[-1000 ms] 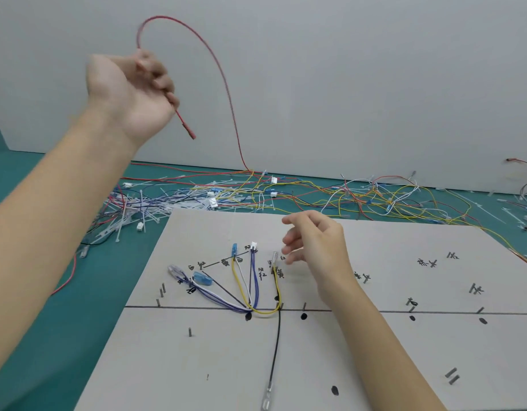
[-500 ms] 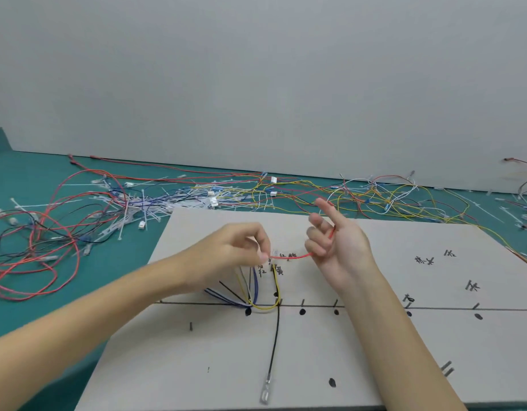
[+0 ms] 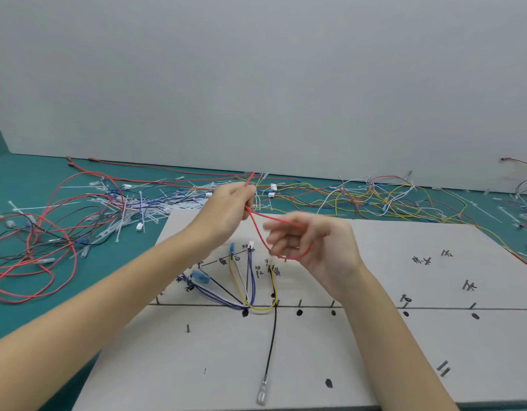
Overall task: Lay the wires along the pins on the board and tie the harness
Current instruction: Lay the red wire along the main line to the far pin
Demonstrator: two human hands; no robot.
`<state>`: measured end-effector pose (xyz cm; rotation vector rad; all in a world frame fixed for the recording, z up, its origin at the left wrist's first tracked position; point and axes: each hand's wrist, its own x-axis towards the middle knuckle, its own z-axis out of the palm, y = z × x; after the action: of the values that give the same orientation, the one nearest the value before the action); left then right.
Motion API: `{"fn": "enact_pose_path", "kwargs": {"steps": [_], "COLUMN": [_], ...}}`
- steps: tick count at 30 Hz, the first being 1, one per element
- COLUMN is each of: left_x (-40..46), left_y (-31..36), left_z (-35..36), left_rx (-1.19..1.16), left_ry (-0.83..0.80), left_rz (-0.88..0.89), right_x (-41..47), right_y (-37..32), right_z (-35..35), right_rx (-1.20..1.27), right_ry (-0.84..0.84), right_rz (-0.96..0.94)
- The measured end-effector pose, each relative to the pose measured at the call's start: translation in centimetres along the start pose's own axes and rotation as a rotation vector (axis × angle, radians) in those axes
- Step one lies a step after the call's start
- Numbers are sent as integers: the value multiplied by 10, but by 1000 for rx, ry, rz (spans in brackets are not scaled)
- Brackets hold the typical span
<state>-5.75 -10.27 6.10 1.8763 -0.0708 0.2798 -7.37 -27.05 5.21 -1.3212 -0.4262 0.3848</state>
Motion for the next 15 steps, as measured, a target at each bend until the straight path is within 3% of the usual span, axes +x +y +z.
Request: {"fn": "enact_pose_path", "kwargs": {"steps": [2,5,8,10,15], "left_x": [-17,-44,-66,-75,-92], "left_y": [1,1,5,4,-8], "left_z": [4,9,12,14,16], "left_rx": [74,291,597,690,624], "left_ry": [-5,-70,-93,-145,-248], "left_rz": [112,245,406,441,443], "right_x": [3,4,3,4,-1], "right_y": [-3,-3,-1,1,1], "right_z": [-6,-10,-5,0,7], "right_rx": [225,365,245,176,66], "right_ry": [42,13,81,113,102], "right_rz": [29,108,200,149,18]}}
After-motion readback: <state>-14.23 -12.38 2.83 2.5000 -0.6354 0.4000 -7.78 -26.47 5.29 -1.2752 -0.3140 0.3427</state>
